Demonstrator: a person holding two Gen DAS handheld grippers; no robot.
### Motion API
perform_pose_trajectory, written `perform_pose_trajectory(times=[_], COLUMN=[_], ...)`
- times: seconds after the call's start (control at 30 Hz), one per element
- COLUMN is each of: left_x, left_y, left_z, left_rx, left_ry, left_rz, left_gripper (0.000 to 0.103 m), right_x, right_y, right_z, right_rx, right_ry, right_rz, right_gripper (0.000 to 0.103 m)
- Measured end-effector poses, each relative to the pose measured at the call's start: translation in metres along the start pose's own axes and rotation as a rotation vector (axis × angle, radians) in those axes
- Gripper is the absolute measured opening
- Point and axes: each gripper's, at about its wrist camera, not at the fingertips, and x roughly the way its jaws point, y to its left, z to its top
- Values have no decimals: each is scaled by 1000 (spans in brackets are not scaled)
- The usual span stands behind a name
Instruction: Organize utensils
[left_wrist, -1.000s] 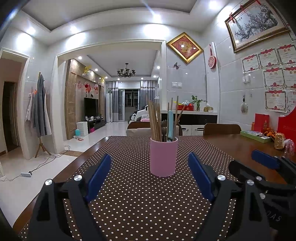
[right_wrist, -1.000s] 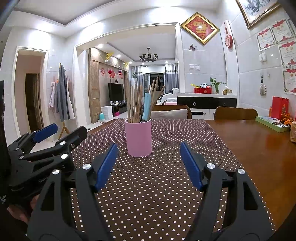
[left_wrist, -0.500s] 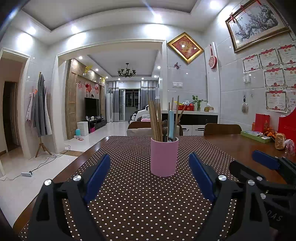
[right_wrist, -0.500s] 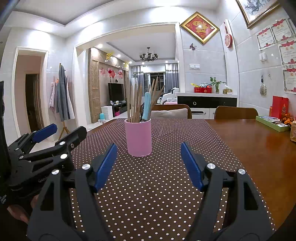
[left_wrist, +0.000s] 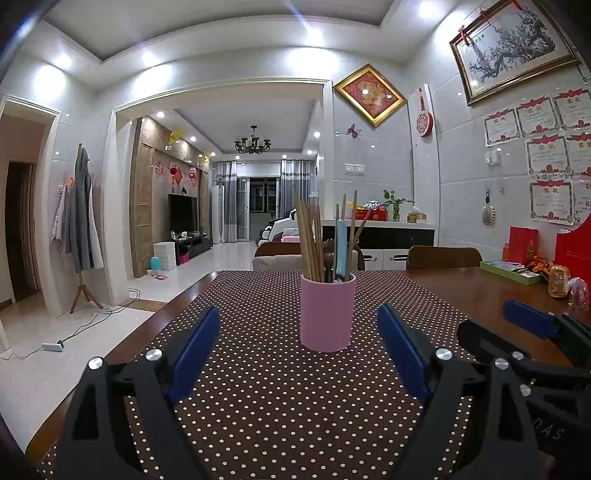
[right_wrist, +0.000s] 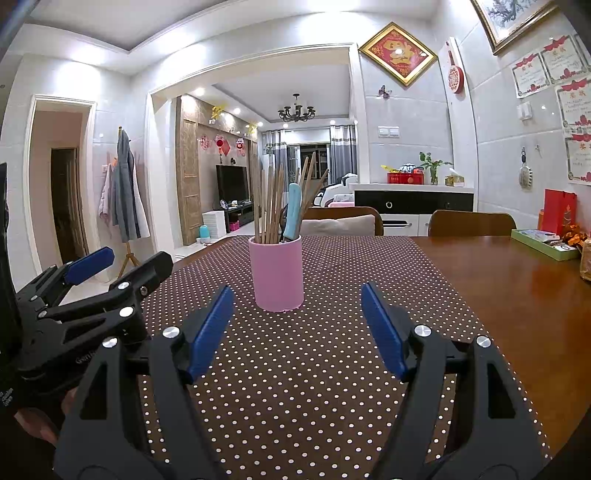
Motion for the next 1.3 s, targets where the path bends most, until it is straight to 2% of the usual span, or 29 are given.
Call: perform_pose_trajectory(times=[1.3], left_x=[0], left_y=[2], left_z=[0], left_rx=[-2], left_ry=[-3], left_rz=[1], left_gripper=[85], right_x=[-1], right_y=[4], right_z=[-2], right_rx=[4], right_ry=[2], right_rz=[1], right_gripper=[74])
